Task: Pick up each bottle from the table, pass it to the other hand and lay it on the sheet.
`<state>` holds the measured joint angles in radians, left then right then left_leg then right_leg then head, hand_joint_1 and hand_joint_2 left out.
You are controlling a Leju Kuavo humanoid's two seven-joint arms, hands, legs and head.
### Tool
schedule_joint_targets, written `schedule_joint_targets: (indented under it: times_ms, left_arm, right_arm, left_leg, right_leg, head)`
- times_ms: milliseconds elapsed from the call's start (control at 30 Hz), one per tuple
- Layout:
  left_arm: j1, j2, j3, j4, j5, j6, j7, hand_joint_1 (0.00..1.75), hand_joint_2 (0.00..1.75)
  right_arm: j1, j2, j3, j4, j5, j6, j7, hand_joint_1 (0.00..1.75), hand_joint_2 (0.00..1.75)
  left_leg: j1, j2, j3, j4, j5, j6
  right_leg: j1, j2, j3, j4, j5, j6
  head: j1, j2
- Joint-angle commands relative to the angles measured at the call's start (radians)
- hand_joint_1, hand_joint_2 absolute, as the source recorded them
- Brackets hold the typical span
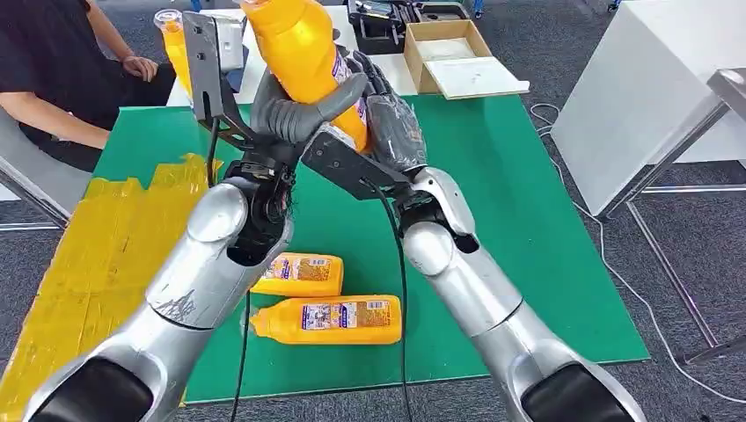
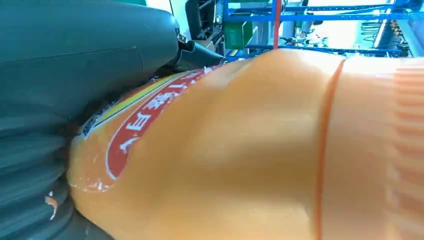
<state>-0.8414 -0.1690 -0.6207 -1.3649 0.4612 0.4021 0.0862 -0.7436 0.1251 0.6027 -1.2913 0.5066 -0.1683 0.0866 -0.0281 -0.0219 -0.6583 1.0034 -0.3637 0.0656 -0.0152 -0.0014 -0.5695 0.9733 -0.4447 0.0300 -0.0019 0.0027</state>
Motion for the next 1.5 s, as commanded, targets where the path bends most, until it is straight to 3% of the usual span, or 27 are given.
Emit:
schedule_joint_targets:
  times_ms: [33, 233, 400, 567, 767, 900, 933, 1000, 1133, 1233, 1400, 1433, 1500]
  left_arm:
    - [-0.091, -0.016, -0.025, 0.092, -0.001, -0.023, -0.02, 1.75, 1.75]
    - [-0.101, -0.009, 0.004, 0.093, -0.008, -0.027, -0.024, 1.75, 1.75]
    - [-0.148, 0.061, 0.099, 0.109, -0.065, -0.031, -0.05, 1.75, 1.75]
    - [-0.143, 0.071, 0.157, 0.123, -0.109, -0.057, -0.06, 1.75, 1.75]
    - [-0.166, 0.131, 0.224, 0.172, -0.103, -0.068, -0.09, 1.75, 1.75]
    - [-0.165, 0.128, 0.222, 0.172, -0.103, -0.068, -0.089, 1.75, 1.75]
    - [-0.165, 0.128, 0.222, 0.172, -0.103, -0.068, -0.089, 1.75, 1.75]
    - [-0.169, 0.142, 0.221, 0.168, -0.109, -0.065, -0.097, 1.75, 1.75]
    - [-0.195, 0.207, 0.24, 0.197, -0.13, -0.054, -0.117, 1.75, 1.75]
    - [-0.211, 0.286, 0.181, 0.239, -0.35, -0.008, -0.152, 1.75, 1.75]
    - [-0.2, 0.281, 0.201, 0.24, -0.363, -0.021, -0.16, 1.75, 1.75]
    - [-0.2, 0.281, 0.201, 0.24, -0.363, -0.021, -0.16, 1.75, 1.75]
    - [-0.198, 0.323, 0.161, 0.245, -0.534, 0.007, -0.128, 1.75, 1.75]
  right_arm:
    - [-0.018, 0.014, 0.054, 0.085, 0.012, 0.052, -0.021, 0.0, 0.0]
    - [-0.004, 0.009, 0.043, 0.083, 0.017, 0.057, -0.04, 0.0, 0.0]
    - [0.031, -0.042, 0.043, 0.07, 0.054, 0.053, -0.094, 0.0, 0.0]
    - [0.043, -0.05, 0.026, 0.063, 0.059, 0.055, -0.111, 0.0, 0.0]
    - [0.091, -0.15, 0.026, -0.005, 0.066, 0.044, -0.149, 0.0, 0.0]
    - [0.092, -0.151, 0.026, -0.006, 0.067, 0.044, -0.15, 0.0, 0.0]
    - [0.092, -0.151, 0.026, -0.006, 0.067, 0.044, -0.15, 0.0, 0.0]
    - [0.093, -0.183, 0.041, -0.021, 0.085, 0.029, -0.15, 0.0, 0.0]
    - [0.138, -0.253, 0.009, -0.094, 0.076, -0.002, -0.154, 0.0, 0.0]
    - [0.215, -0.288, -0.081, -0.185, 0.11, -0.025, -0.141, 0.0, 0.0]
    - [0.231, -0.287, -0.102, -0.208, 0.121, -0.009, -0.142, 0.0, 0.0]
    - [0.231, -0.287, -0.102, -0.208, 0.121, -0.009, -0.142, 0.0, 0.0]
    - [0.242, -0.289, -0.134, -0.222, 0.129, -0.013, -0.139, 0.0, 0.0]
  left_leg:
    - [0.002, 0.001, 0.003, 0.001, -0.002, -0.005]
    - [0.002, 0.001, 0.004, 0.001, -0.002, -0.006]
    - [0.001, 0.001, 0.002, 0.0, -0.001, -0.003]
    - [0.001, 0.001, 0.003, 0.0, -0.001, -0.004]
    - [0.002, 0.002, 0.007, 0.0, -0.003, -0.007]
    - [0.001, 0.0, 0.002, 0.0, -0.001, -0.004]
    - [0.002, 0.002, 0.008, 0.001, -0.003, -0.008]
    - [0.001, 0.001, 0.002, 0.0, -0.001, -0.003]
    - [0.001, 0.001, 0.004, 0.001, -0.002, -0.005]
    - [0.001, 0.0, 0.004, 0.001, -0.001, -0.005]
    - [0.001, 0.0, 0.003, 0.0, -0.001, -0.004]
    - [0.002, 0.001, 0.009, 0.001, -0.004, -0.009]
    - [0.002, 0.002, 0.005, 0.001, -0.002, -0.006]
  right_leg:
    - [0.001, 0.0, 0.004, 0.0, -0.001, -0.002]
    - [0.002, 0.0, 0.005, 0.0, -0.002, -0.002]
    - [0.001, 0.0, 0.002, -0.001, 0.0, -0.001]
    - [0.001, 0.0, 0.003, 0.0, -0.001, -0.002]
    - [0.002, 0.0, 0.008, -0.001, -0.002, -0.002]
    - [0.001, 0.0, 0.003, 0.0, -0.001, -0.001]
    - [0.002, 0.0, 0.009, -0.001, -0.003, -0.003]
    - [0.0, 0.001, 0.002, 0.0, -0.001, -0.001]
    - [0.001, 0.0, 0.005, 0.0, -0.002, -0.002]
    - [0.001, -0.001, 0.005, 0.0, -0.002, -0.002]
    - [0.0, -0.001, 0.003, 0.0, -0.001, -0.001]
    - [0.001, -0.001, 0.01, -0.001, -0.003, -0.003]
    - [0.001, 0.0, 0.006, 0.0, -0.002, -0.002]
  head:
    - [0.0, 0.0]
    - [0.0, 0.0]
    - [0.0, 0.0]
    - [0.0, 0.0]
    - [0.0, 0.0]
    - [0.0, 0.0]
    - [0.0, 0.0]
    - [0.0, 0.0]
    - [0.0, 0.0]
    - [0.0, 0.0]
    - [0.0, 0.0]
    - [0.0, 0.0]
    - [0.0, 0.0]
